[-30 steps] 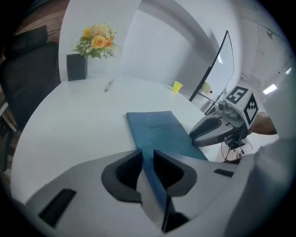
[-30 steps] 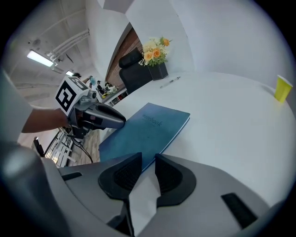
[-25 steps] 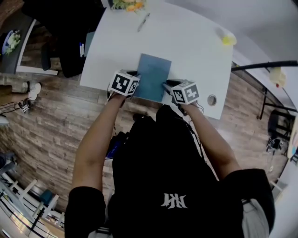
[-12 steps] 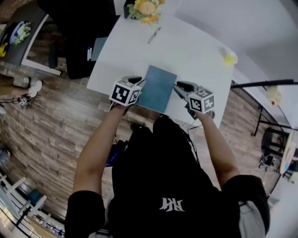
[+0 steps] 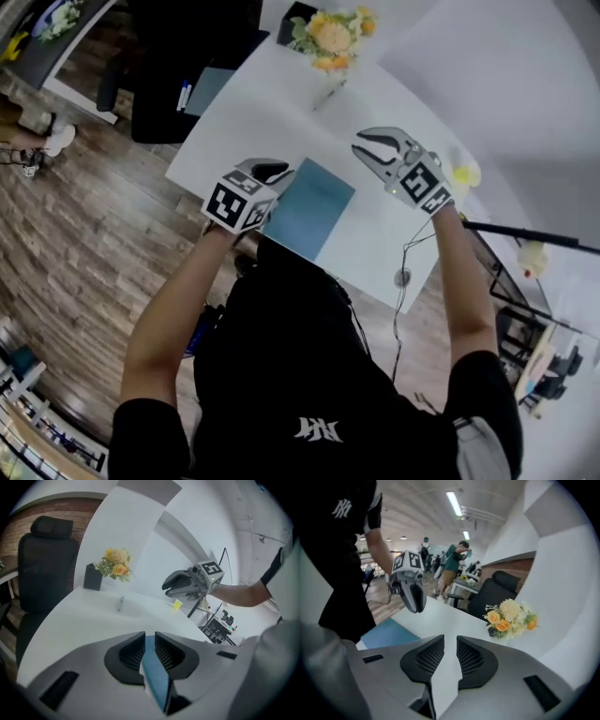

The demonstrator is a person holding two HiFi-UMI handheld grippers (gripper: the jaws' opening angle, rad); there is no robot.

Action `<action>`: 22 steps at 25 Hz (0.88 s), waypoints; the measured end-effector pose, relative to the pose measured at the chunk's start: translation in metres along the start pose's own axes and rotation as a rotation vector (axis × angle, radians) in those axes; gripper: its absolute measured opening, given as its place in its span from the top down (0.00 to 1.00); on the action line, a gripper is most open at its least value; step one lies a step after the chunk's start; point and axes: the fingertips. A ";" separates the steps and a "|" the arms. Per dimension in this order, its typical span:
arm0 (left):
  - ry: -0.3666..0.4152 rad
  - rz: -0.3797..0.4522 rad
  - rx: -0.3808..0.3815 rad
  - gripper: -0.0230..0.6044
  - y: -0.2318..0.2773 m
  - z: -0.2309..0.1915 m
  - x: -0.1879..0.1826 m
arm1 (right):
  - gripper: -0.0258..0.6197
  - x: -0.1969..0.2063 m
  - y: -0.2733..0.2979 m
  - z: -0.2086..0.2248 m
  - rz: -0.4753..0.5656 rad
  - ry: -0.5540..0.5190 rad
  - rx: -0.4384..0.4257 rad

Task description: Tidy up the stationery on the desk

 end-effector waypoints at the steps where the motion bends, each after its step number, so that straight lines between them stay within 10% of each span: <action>1: -0.005 -0.001 0.020 0.86 0.000 0.002 -0.002 | 0.80 0.005 0.009 0.007 -0.024 -0.060 -0.042; 22: -0.109 -0.042 -0.001 0.86 0.061 -0.030 -0.040 | 0.75 0.096 0.150 0.100 -0.025 -0.328 -0.359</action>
Point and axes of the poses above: the fingertips, and each gripper's own axes: y forward along the fingers, z to its right, x out of its underside, and after that the axes turned 2 degrees about -x, right-handed
